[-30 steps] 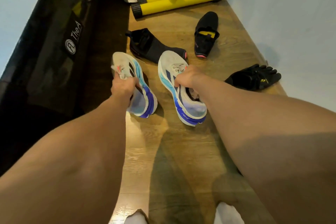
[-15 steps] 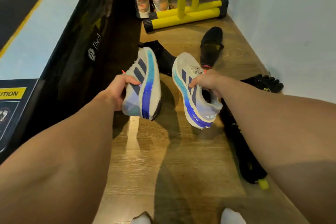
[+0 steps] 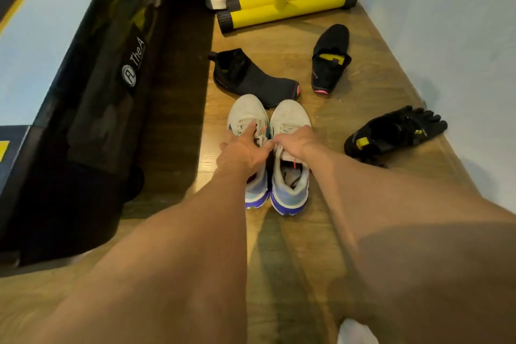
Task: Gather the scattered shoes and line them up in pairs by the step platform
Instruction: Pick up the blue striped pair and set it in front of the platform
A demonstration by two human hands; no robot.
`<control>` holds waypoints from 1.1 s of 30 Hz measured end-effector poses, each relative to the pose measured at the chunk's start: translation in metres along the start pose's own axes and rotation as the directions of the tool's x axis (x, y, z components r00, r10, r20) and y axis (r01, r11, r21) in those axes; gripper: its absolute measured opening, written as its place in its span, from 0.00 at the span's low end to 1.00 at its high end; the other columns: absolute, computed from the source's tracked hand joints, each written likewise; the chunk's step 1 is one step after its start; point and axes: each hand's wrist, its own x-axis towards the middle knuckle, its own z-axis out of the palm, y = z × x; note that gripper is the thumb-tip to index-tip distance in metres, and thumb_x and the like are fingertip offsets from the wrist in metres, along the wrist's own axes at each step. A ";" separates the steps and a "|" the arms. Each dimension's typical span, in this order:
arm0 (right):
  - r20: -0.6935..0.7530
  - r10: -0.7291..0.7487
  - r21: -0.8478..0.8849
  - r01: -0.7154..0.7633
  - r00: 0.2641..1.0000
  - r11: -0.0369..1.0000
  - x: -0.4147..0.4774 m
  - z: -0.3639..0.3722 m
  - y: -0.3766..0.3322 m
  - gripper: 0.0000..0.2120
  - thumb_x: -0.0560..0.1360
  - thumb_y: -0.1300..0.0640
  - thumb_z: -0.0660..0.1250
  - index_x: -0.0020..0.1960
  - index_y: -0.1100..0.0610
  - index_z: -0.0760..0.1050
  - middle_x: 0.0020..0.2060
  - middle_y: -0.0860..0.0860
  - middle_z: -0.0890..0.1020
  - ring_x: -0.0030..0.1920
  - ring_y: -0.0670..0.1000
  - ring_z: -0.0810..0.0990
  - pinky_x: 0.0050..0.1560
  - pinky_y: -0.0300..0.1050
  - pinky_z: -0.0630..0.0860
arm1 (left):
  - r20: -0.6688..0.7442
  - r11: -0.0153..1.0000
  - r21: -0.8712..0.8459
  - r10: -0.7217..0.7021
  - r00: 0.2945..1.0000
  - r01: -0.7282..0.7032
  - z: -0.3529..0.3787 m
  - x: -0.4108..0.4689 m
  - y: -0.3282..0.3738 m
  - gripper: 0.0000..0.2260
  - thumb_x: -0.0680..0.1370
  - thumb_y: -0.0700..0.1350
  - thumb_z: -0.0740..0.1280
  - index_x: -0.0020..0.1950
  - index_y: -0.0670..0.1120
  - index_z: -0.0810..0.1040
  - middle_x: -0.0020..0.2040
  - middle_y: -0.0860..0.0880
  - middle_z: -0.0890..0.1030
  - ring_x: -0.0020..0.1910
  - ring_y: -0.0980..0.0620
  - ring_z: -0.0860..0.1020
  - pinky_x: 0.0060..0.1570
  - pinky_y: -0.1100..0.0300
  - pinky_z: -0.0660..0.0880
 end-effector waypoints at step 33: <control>-0.008 -0.336 -0.208 0.327 0.942 0.922 -0.524 -0.360 -0.319 0.14 0.75 0.60 0.61 0.60 0.58 0.74 0.58 0.59 0.78 0.58 0.63 0.76 0.46 0.47 0.70 | -0.331 0.722 -0.653 -0.542 0.773 0.227 -0.533 -0.440 0.210 0.19 0.73 0.33 0.57 0.60 0.44 0.77 0.56 0.43 0.79 0.56 0.40 0.76 0.53 0.50 0.74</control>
